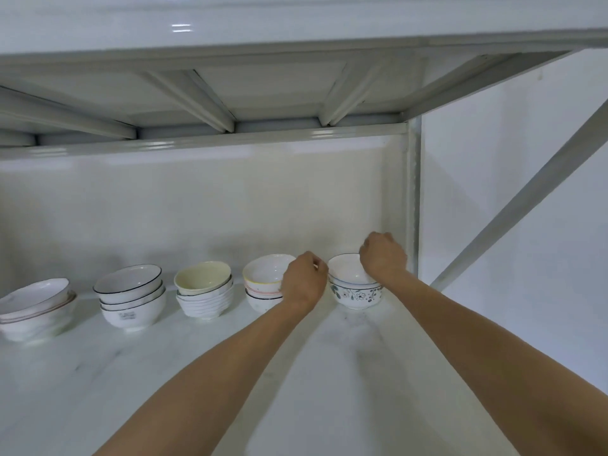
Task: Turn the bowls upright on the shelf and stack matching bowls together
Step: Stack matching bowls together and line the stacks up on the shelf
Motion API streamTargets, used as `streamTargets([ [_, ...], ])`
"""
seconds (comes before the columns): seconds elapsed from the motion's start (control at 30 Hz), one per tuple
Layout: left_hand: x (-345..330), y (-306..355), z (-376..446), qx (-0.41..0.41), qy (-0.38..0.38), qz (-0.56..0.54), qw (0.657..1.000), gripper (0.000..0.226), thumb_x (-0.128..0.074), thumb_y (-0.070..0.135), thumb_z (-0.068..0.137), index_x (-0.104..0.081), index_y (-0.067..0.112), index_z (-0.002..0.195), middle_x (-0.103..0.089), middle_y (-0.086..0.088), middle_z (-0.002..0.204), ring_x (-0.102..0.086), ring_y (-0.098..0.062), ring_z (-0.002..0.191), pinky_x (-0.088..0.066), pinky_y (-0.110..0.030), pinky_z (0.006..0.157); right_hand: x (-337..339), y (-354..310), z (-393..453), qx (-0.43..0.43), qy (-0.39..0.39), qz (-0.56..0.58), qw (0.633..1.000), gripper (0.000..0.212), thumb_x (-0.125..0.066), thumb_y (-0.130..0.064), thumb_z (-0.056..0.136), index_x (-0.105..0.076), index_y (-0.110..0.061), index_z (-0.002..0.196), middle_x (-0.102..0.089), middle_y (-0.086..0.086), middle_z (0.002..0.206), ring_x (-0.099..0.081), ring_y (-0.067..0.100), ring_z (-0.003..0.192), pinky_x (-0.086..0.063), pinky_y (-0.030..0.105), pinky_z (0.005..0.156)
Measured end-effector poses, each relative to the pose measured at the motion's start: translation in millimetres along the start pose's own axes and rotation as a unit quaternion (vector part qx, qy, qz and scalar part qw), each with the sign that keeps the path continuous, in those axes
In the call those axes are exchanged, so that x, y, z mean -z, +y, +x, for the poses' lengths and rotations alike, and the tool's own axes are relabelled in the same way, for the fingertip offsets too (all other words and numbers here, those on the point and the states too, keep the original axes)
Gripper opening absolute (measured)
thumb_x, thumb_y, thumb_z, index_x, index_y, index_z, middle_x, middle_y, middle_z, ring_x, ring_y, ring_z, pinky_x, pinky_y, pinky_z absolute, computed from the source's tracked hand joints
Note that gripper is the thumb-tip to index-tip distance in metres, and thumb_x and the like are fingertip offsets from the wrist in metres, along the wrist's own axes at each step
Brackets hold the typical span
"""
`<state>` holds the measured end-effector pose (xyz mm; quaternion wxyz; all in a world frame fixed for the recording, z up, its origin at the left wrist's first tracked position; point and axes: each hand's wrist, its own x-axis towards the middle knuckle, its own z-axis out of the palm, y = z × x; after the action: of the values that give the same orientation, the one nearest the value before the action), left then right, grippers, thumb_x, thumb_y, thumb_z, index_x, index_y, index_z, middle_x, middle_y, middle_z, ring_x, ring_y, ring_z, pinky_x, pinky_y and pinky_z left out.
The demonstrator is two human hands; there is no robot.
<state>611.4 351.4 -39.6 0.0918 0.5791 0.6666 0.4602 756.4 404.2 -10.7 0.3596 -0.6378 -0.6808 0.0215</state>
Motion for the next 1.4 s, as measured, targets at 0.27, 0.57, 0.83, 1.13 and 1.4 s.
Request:
streamTargets([
  [0.27,65,-38,-15,-0.003,0.093,-0.153,0.984,0.028,-0.048,0.025,0.096,-0.063,0.005,0.084,-0.062,-0.002,0.06,-0.054,-0.017,0.051,-0.053,-0.041,0.06,-11,-86,-32,0.124,-0.095,0.112,0.981,0.025,-0.047,-0.022,0.095,-0.067,-0.015,0.11,-0.066,0.004,0.116,-0.061,0.025,0.107,-0.044,0.028,0.086],
  [0.57,173,-120,-34,0.17,0.183,-0.285,0.926,0.019,-0.04,0.02,0.097,-0.053,0.007,0.094,-0.054,-0.003,0.071,-0.044,-0.017,0.045,-0.033,-0.024,0.045,-55,-187,-99,0.102,-0.31,0.262,0.908,0.014,-0.049,-0.019,0.096,-0.061,-0.013,0.092,-0.068,0.008,0.08,-0.063,0.018,0.062,-0.054,0.029,0.065],
  [0.83,287,-219,-62,0.195,0.186,-0.192,0.944,0.027,-0.041,0.021,0.096,-0.057,0.001,0.104,-0.056,-0.01,0.079,-0.049,-0.02,0.051,-0.037,-0.026,0.047,-114,-314,-156,0.119,-0.473,0.25,0.836,0.025,-0.041,-0.023,0.099,-0.057,-0.006,0.107,-0.066,0.009,0.085,-0.063,0.017,0.062,-0.049,0.024,0.056],
  [1.13,420,-334,-65,0.331,0.235,-0.225,0.886,0.072,-0.049,0.064,0.086,-0.041,0.01,0.133,-0.042,0.001,0.121,-0.071,-0.033,0.078,-0.058,-0.034,0.077,-191,-434,-209,0.035,-0.468,0.344,0.813,0.052,-0.039,-0.051,0.095,-0.041,-0.014,0.132,-0.049,0.0,0.104,-0.068,0.025,0.096,-0.052,0.028,0.072],
  [1.4,495,-436,-21,0.323,0.169,-0.325,0.873,0.102,-0.052,0.088,0.058,-0.048,0.016,0.13,-0.061,-0.011,0.122,-0.066,-0.036,0.101,-0.058,-0.044,0.068,-238,-469,-218,-0.132,-0.417,0.433,0.788,0.082,-0.047,-0.073,0.081,-0.031,-0.017,0.139,-0.045,0.0,0.119,-0.07,0.027,0.093,-0.055,0.04,0.092],
])
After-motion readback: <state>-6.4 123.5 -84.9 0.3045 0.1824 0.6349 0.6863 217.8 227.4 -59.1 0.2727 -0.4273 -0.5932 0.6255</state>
